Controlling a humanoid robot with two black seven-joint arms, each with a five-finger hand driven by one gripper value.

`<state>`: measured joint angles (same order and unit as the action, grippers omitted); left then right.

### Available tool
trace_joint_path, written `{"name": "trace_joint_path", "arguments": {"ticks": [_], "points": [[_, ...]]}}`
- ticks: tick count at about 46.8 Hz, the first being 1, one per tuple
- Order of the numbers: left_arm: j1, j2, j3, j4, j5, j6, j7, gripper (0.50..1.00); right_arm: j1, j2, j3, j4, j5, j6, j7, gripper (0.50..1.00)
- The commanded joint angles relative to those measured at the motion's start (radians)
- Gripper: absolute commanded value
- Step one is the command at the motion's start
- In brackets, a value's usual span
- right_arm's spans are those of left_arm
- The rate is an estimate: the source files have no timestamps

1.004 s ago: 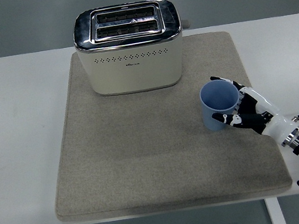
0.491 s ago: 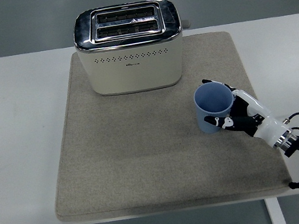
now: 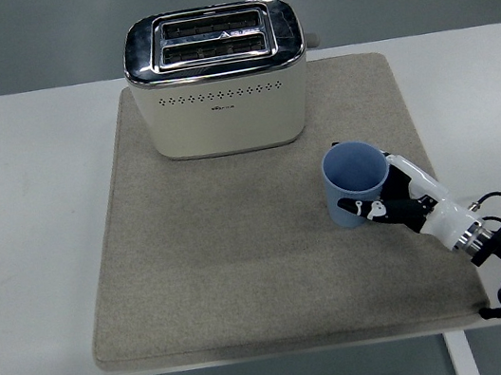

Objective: Put the water cup in front of the bread machine

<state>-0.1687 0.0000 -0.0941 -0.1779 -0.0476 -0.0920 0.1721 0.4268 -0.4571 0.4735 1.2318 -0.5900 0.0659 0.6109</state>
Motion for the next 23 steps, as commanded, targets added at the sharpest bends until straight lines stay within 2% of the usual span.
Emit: {"name": "trace_joint_path", "arguments": {"ticks": [1, 3, 8, 11, 13, 23], "points": [[0.0, 0.0, 0.001, 0.0, 0.0, 0.0, 0.0, 1.0, 0.0, 0.0, -0.006, 0.0, -0.017, -0.015, 0.0, 0.762], [0.0, 0.0, -0.001, 0.0, 0.0, 0.0, 0.0, 1.0, 0.0, 0.0, -0.012, 0.0, -0.017, -0.023, 0.0, 0.746], [0.0, 0.0, -0.001, 0.0, 0.0, 0.0, 0.0, 1.0, 0.004, 0.012, -0.021, 0.0, -0.021, -0.028, 0.0, 0.664], [0.0, 0.0, 0.001, 0.0, 0.0, 0.0, 0.0, 1.0, 0.007, 0.014, -0.022, -0.002, -0.027, -0.028, 0.0, 0.64], [0.0, 0.0, 0.001, 0.0, 0.0, 0.0, 0.0, 1.0, 0.007, 0.014, -0.021, -0.002, -0.028, -0.028, 0.0, 0.593], [0.0, 0.0, -0.001, 0.0, 0.0, 0.0, 0.001, 1.0, 0.02, 0.014, -0.021, -0.002, -0.028, -0.028, 0.0, 0.509]]}}
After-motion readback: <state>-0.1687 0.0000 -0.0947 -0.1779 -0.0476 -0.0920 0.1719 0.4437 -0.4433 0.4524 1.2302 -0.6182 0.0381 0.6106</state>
